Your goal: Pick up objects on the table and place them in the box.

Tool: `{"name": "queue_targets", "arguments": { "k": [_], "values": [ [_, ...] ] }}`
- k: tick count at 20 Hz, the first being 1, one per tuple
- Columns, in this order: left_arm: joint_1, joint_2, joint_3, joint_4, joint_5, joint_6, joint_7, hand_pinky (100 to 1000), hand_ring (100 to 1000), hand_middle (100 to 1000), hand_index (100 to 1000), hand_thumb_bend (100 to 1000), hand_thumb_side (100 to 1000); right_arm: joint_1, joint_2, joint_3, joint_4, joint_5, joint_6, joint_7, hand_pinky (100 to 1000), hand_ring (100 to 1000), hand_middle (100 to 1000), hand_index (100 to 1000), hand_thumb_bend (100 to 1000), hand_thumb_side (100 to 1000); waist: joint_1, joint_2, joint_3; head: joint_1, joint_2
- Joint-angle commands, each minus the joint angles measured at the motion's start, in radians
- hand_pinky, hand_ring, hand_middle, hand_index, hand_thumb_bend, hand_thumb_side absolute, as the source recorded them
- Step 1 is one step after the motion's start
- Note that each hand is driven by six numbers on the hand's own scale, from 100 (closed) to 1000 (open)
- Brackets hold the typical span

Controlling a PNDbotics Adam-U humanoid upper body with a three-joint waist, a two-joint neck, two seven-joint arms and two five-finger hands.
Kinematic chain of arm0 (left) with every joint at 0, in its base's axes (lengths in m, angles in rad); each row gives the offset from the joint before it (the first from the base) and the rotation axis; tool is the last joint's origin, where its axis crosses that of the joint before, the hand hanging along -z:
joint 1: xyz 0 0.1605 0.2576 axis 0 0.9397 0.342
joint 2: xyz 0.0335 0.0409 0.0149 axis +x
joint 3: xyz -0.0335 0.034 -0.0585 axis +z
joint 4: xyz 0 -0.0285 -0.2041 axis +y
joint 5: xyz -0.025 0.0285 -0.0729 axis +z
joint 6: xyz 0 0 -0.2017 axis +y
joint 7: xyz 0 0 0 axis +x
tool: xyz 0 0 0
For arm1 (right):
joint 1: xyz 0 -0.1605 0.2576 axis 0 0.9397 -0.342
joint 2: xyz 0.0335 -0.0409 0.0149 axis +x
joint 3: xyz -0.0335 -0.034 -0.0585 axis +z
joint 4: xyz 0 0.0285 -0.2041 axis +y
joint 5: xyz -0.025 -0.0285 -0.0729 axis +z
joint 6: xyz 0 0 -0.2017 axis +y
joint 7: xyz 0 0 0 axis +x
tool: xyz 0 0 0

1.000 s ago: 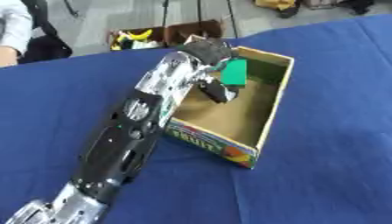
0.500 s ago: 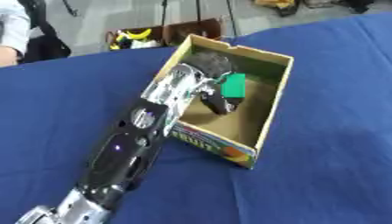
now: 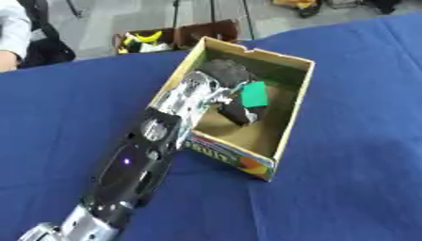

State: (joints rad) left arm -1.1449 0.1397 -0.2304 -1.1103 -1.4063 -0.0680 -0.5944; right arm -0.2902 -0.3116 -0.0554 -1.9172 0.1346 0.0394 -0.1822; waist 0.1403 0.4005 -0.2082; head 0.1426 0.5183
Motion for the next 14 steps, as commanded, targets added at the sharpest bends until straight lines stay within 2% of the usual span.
{"name": "queue_targets", "arguments": {
  "k": [1, 4, 6, 8, 10, 14],
  "values": [
    [-0.011, 0.01, 0.0, -0.014, -0.05, 0.005, -0.028, 542, 791, 1000, 1000, 583, 689, -0.006, -0.006, -0.008, -0.019, -0.005, -0.002, -0.003, 853, 861, 666, 856, 100, 920, -0.009, -0.022, -0.001, 0.001, 0.001],
    [-0.009, 0.01, 0.004, -0.017, -0.089, 0.012, -0.075, 591, 823, 1000, 1000, 791, 683, -0.006, -0.005, -0.008, -0.019, -0.005, -0.002, -0.004, 853, 861, 666, 856, 100, 920, -0.011, -0.022, 0.001, 0.001, 0.001],
    [-0.007, 0.011, 0.008, -0.023, -0.102, 0.018, -0.095, 613, 838, 1000, 1000, 944, 728, -0.005, -0.005, -0.009, -0.018, -0.005, -0.002, -0.004, 853, 861, 666, 856, 100, 920, -0.012, -0.022, 0.002, 0.001, 0.001],
    [-0.005, 0.014, 0.011, -0.033, -0.107, 0.024, -0.1, 611, 839, 1000, 1000, 980, 751, -0.005, -0.004, -0.009, -0.018, -0.005, -0.002, -0.004, 853, 861, 666, 856, 100, 920, -0.013, -0.022, 0.003, 0.0, 0.001],
    [-0.003, 0.022, 0.014, -0.064, -0.102, 0.027, -0.081, 596, 834, 1000, 1000, 957, 815, -0.004, -0.004, -0.01, -0.018, -0.005, -0.002, -0.004, 853, 861, 666, 856, 100, 920, -0.014, -0.023, 0.007, -0.003, 0.002],
    [0.005, 0.07, 0.031, -0.209, -0.042, 0.029, 0.013, 553, 822, 1000, 1000, 946, 881, 0.002, -0.006, -0.013, -0.018, -0.004, -0.001, -0.007, 852, 861, 666, 856, 100, 919, -0.015, -0.027, 0.02, -0.017, 0.008]
  ]
}}
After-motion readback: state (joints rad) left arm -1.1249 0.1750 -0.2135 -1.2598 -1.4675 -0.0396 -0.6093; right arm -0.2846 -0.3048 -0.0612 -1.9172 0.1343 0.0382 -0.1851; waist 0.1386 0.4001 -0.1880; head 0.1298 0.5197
